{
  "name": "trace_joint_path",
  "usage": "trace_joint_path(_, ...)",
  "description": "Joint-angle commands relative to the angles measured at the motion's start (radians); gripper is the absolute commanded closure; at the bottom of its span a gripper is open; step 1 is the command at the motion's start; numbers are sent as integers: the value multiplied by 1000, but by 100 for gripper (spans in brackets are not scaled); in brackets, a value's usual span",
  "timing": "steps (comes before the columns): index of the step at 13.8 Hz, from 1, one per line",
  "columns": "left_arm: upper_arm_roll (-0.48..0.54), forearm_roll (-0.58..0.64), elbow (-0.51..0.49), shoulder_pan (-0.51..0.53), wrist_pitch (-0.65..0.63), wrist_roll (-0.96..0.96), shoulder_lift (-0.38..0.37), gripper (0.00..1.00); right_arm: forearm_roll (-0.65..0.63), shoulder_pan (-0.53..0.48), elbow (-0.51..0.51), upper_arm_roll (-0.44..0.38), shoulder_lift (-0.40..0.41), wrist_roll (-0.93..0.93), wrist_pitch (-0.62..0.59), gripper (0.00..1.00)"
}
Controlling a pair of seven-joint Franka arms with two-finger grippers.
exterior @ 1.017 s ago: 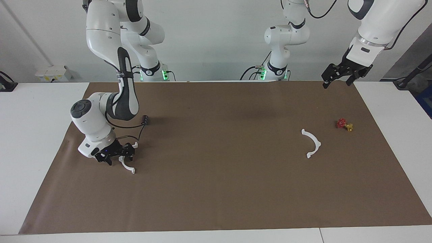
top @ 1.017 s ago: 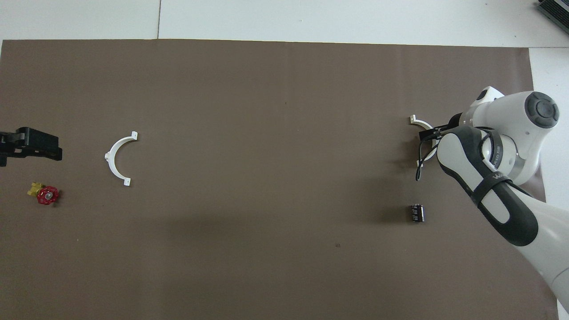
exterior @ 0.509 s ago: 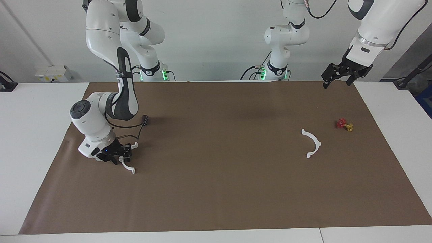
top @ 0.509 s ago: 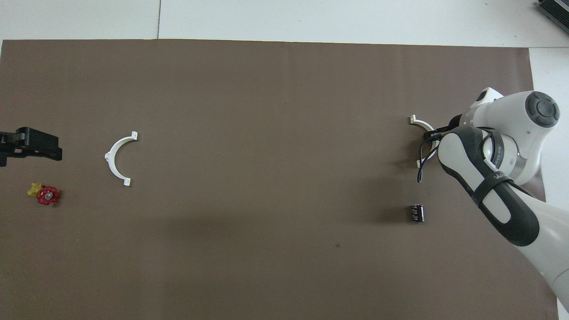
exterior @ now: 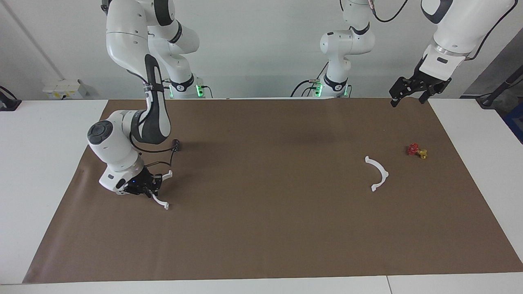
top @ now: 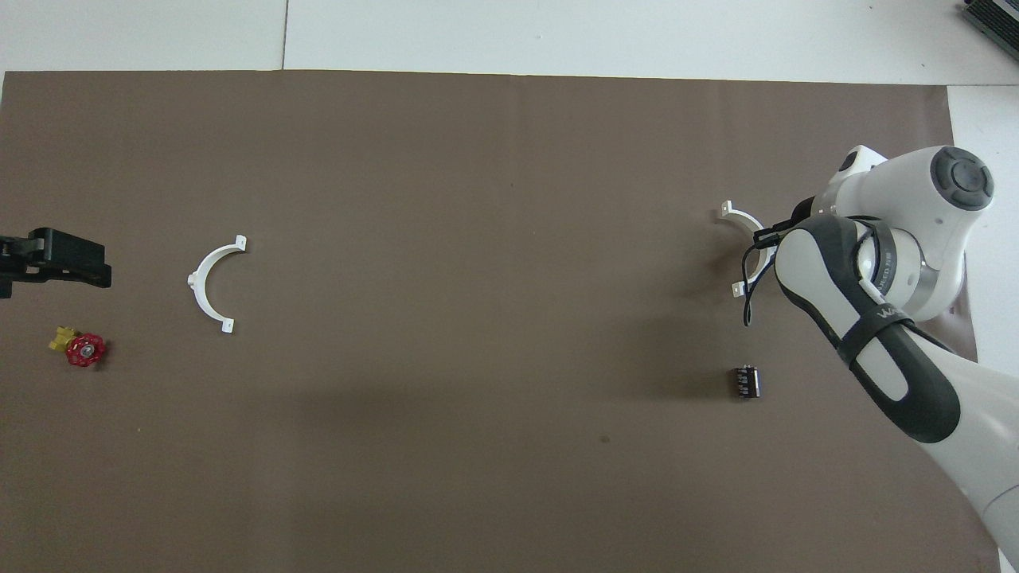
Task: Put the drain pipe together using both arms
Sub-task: 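Close the right gripper on the white clamp half and lift it, then carry the clamp half toward the table center with the right gripper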
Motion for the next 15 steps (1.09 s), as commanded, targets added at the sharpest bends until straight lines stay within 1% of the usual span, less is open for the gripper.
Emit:
trace_joint_path(1,7,-5,-18,-7,16,14,-20,0,-11,65,82,3,-10,107,-103,100)
trace_joint_path(4,7,-5,-20,-7,16,14,-20,0,-19,214,85,3,-9,208,-78,100)
trace_joint_path(6,7,-5,-20,-5,16,14,-20,0,-31,311,85,3,2,344,-54,100)
trace_joint_path(8,7,-5,-20,-5,16,16,-20,0,-49,398,93,3,39,469,-5,100)
trace_joint_path(9,7,-5,-20,-5,16,14,-20,0,-57,427,120,4,63,495,1,100)
trace_joint_path(11,7,-5,-21,-5,16,16,-20,0,-51,483,136,4,94,504,27,100)
trace_joint_path(15,7,-5,-26,-5,27,16,-21,0,-62,566,134,3,114,626,54,100)
